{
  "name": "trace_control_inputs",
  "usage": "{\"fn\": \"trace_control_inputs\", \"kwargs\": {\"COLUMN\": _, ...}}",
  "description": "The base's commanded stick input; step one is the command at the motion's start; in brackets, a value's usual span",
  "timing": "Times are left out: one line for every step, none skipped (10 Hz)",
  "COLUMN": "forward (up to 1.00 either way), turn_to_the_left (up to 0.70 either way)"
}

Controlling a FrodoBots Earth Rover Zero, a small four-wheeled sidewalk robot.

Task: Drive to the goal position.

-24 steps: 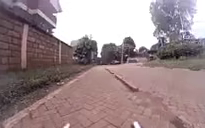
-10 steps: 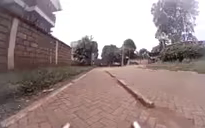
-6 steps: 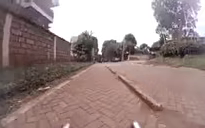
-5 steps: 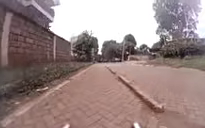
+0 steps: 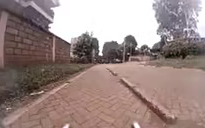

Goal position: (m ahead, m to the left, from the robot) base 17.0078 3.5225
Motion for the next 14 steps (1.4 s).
{"fn": "trace_control_inputs", "kwargs": {"forward": 0.50, "turn_to_the_left": 0.00}}
{"fn": "trace_control_inputs", "kwargs": {"forward": 0.50, "turn_to_the_left": 0.00}}
{"fn": "trace_control_inputs", "kwargs": {"forward": 0.50, "turn_to_the_left": 0.00}}
{"fn": "trace_control_inputs", "kwargs": {"forward": 0.50, "turn_to_the_left": 0.00}}
{"fn": "trace_control_inputs", "kwargs": {"forward": 0.50, "turn_to_the_left": 0.00}}
{"fn": "trace_control_inputs", "kwargs": {"forward": 0.50, "turn_to_the_left": 0.00}}
{"fn": "trace_control_inputs", "kwargs": {"forward": 0.50, "turn_to_the_left": 0.00}}
{"fn": "trace_control_inputs", "kwargs": {"forward": 0.50, "turn_to_the_left": 0.00}}
{"fn": "trace_control_inputs", "kwargs": {"forward": 0.50, "turn_to_the_left": 0.00}}
{"fn": "trace_control_inputs", "kwargs": {"forward": 0.50, "turn_to_the_left": 0.50}}
{"fn": "trace_control_inputs", "kwargs": {"forward": 0.50, "turn_to_the_left": 0.50}}
{"fn": "trace_control_inputs", "kwargs": {"forward": 0.50, "turn_to_the_left": 0.43}}
{"fn": "trace_control_inputs", "kwargs": {"forward": 0.50, "turn_to_the_left": 0.33}}
{"fn": "trace_control_inputs", "kwargs": {"forward": 0.50, "turn_to_the_left": 0.19}}
